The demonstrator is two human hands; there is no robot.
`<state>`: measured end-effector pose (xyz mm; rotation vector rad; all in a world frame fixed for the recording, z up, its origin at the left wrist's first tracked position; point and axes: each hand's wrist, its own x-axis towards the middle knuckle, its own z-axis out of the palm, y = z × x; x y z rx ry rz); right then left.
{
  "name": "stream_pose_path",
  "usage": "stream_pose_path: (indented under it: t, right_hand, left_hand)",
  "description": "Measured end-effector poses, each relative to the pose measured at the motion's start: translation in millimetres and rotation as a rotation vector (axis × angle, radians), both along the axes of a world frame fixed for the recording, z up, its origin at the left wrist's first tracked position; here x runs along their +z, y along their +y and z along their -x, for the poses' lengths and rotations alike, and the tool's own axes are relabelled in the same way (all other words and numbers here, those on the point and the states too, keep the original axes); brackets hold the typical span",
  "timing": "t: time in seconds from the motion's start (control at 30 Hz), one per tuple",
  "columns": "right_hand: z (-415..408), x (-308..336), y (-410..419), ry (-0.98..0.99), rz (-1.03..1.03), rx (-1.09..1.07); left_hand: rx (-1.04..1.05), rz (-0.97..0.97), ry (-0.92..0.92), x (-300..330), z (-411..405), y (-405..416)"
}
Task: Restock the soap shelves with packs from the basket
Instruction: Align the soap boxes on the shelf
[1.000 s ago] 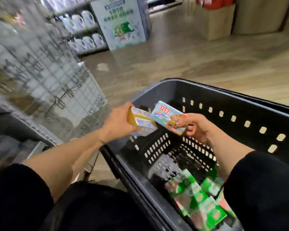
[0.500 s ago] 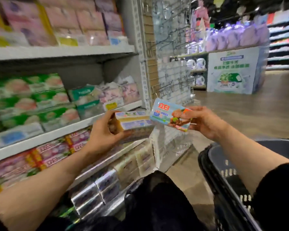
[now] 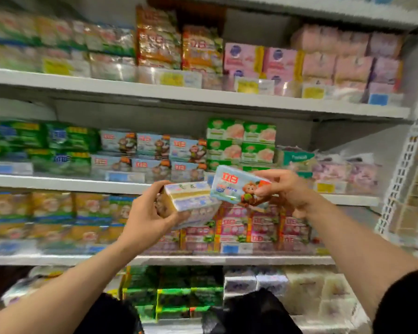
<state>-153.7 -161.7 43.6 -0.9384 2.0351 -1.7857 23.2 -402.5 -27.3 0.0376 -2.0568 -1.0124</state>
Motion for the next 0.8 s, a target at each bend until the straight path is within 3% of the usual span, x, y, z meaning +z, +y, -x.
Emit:
stream_pose_path:
  t: [0.27,0.6,0.8]
  right_hand:
    - [-11.0,12.8,-94.2,0.079,-0.015,0.138]
    - [-20.7,45.6,-196.3,0.225,0.084,0.206]
    - [-19.6,59.3,-239.0,0.293,0.067,0.205]
  left_hand:
    - [0.178,-0.133,0.056,-10.1,-35.4,-50.9]
    - [0.235,-0.397,0.389,-12.1,-21.9,-117.6]
    - [0.229,-0.512,0.470,-17.3,-10.1,-146.7]
